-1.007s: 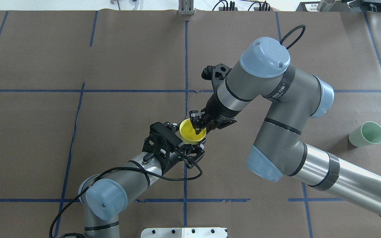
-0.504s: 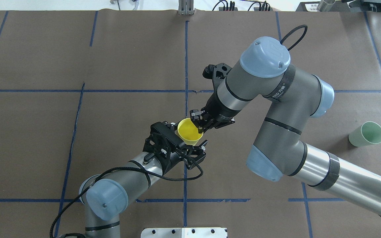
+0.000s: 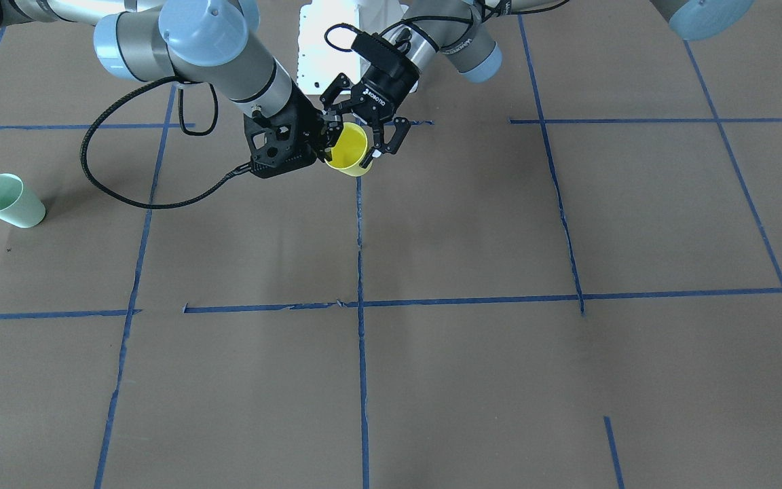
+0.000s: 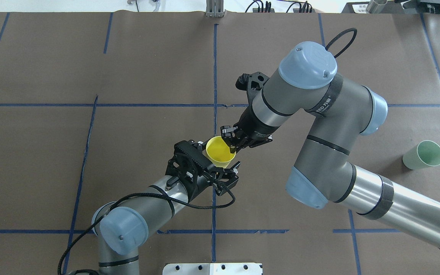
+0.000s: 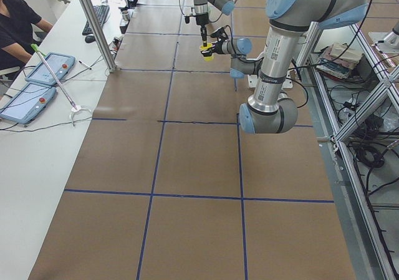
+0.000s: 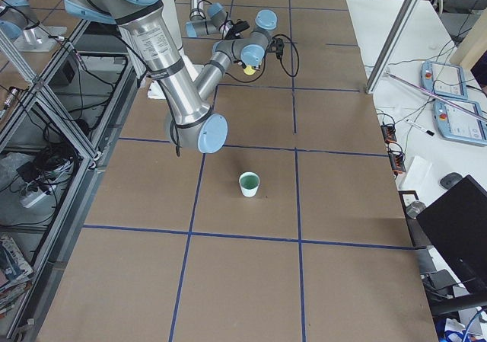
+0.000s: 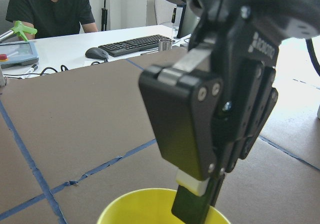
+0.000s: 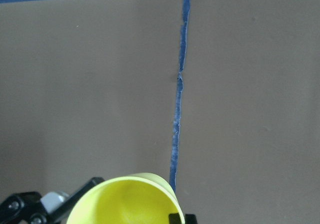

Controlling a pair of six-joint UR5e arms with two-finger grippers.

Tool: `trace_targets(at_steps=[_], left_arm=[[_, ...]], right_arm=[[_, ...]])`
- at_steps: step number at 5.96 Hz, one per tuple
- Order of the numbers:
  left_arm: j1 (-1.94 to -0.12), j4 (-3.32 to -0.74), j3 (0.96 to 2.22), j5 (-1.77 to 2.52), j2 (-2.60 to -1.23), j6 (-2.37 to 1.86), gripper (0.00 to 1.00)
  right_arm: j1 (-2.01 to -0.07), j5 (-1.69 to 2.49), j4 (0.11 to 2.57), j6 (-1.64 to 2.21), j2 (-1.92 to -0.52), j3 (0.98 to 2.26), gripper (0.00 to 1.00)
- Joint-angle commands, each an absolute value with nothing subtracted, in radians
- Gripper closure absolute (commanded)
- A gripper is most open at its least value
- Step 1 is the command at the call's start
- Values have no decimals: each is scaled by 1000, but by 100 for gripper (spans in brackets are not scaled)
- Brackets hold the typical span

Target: Transfer and stack yellow cup on green cup

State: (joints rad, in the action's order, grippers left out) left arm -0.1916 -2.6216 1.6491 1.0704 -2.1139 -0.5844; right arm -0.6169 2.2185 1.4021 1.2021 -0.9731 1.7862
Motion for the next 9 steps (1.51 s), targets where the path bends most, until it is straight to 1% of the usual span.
trace_targets(at_steps=[1, 3, 4, 5, 6, 8, 9], left_arm=[[-192, -2622, 1654, 1069, -2114, -584, 0], [-192, -2622, 1654, 1069, -2115, -586, 0], [-192, -2622, 1648, 1068, -2126, -587, 0], [-192, -2622, 1646, 1068, -2131, -589, 0], [-190, -2622, 1646, 1066, -2131, -591, 0], [-190, -2622, 1646, 1065, -2132, -592, 0], [-190, -2622, 1646, 1065, -2132, -592, 0]], right_arm=[[-618, 2134, 1402, 1221, -1050, 1825, 100], [-647, 2027, 1402, 1223, -1122, 1839, 100], [-708, 1993, 1407, 1224, -1181, 1900, 100], [-794, 2002, 1410, 1213, -1297, 1972, 100], [-884, 2019, 1407, 1186, -1398, 2006, 100], [-1117, 2119, 1408, 803, -1573, 2003, 100], [-1196, 2178, 1408, 687, -1657, 2002, 100]])
